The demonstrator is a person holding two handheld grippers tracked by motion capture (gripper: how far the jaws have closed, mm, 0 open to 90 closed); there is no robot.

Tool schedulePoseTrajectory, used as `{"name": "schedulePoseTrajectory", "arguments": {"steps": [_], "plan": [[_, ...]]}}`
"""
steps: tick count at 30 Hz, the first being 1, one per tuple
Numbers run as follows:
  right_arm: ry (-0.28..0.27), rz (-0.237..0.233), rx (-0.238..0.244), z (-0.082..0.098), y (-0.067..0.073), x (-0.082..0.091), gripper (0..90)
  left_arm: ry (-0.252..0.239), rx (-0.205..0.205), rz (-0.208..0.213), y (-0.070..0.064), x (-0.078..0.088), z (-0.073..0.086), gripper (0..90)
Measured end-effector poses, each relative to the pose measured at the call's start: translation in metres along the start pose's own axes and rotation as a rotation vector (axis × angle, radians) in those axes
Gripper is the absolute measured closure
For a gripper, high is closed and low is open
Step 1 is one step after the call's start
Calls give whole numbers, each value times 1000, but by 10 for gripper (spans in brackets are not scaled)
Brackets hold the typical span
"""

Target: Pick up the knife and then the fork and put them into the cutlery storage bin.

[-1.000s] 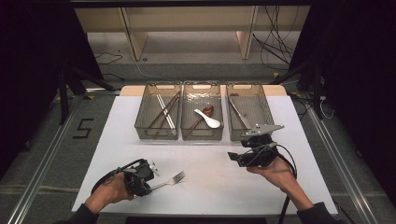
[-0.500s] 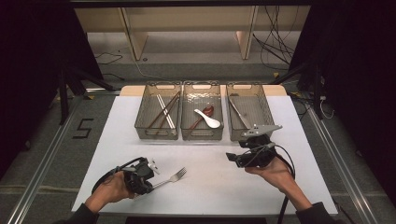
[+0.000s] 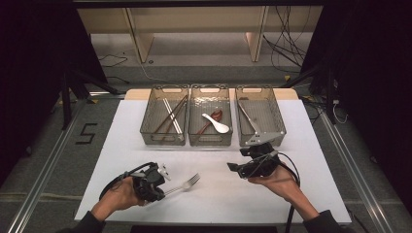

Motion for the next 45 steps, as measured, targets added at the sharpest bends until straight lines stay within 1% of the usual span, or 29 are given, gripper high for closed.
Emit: {"name": "schedulePoseTrajectory", "arguments": {"steps": [2,3,5,10,12,14,15,17,18,19,22,23,24,25,26,27,29,32,33,34,35,36,37,38,39,40,41,44,45], "plan": [[-10,-12,27,-2,6,-1,317,-14,-13,-5,-3,3,-5,809],[-16,-21,52,-4,11,-2,317,-18,-16,5,-5,5,-7,809],[-18,-38,94,-6,19,-5,316,-32,-31,7,-8,9,-13,809],[-1,-71,207,-10,44,-17,316,-54,-68,20,-16,17,-25,809],[5,-77,245,-11,54,-22,316,-47,-83,22,-19,20,-30,809],[18,-82,286,-13,62,-26,316,-54,-94,24,-22,21,-34,809],[22,-81,299,-13,66,-28,316,-54,-99,34,-23,22,-36,809],[27,-72,329,-14,72,-32,316,-49,-108,38,-24,23,-38,809],[30,-66,349,-14,74,-34,316,-49,-110,39,-25,23,-40,809],[37,-67,356,-14,76,-36,316,-48,-112,42,-25,24,-41,809],[47,-51,407,-13,79,-41,316,-34,-125,49,-27,25,-45,809],[51,-47,416,-13,80,-43,317,-31,-124,56,-28,26,-47,808],[58,-46,419,-12,81,-45,317,-28,-131,59,-28,26,-48,809],[62,-42,435,-12,82,-47,318,-27,-130,69,-29,26,-49,809],[68,-33,442,-11,83,-48,320,-26,-137,73,-29,27,-51,809],[77,-29,458,-10,85,-50,320,-28,-136,82,-29,27,-52,809],[85,-14,481,-8,87,-54,324,-16,-145,83,-29,28,-55,808],[101,8,525,-6,87,-58,346,-12,-150,96,-30,29,-58,808],[98,14,524,-6,88,-59,352,-12,-151,94,-30,29,-59,808],[101,26,534,-5,89,-59,360,-11,-154,98,-30,29,-60,808],[105,29,540,-5,91,-60,366,-10,-153,107,-30,29,-61,808],[110,33,544,-4,92,-61,374,-15,-151,107,-31,29,-62,808],[117,36,548,-3,93,-62,384,-8,-157,103,-30,30,-63,808],[121,44,579,-2,92,-63,401,-4,-159,103,-31,31,-63,808],[116,54,581,-2,93,-64,428,-3,-162,103,-31,33,-64,808],[117,61,594,-1,94,-65,453,-13,-152,112,-32,33,-64,808],[114,71,615,-1,94,-65,476,-7,-161,113,-32,34,-65,808],[114,91,641,1,95,-66,537,-5,-167,121,-32,35,-66,808],[119,103,647,2,95,-66,557,3,-177,119,-32,36,-66,808]]}}
Point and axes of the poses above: each handheld gripper's, and its own axes: x roughly backward along the jaws, z roughly out of its underside, y roughly to its left, the point moved 3 cm from there along -x, roughly forward along the jaws, and after that the axes turned 13 degrees about y, right-handed, at the moved point
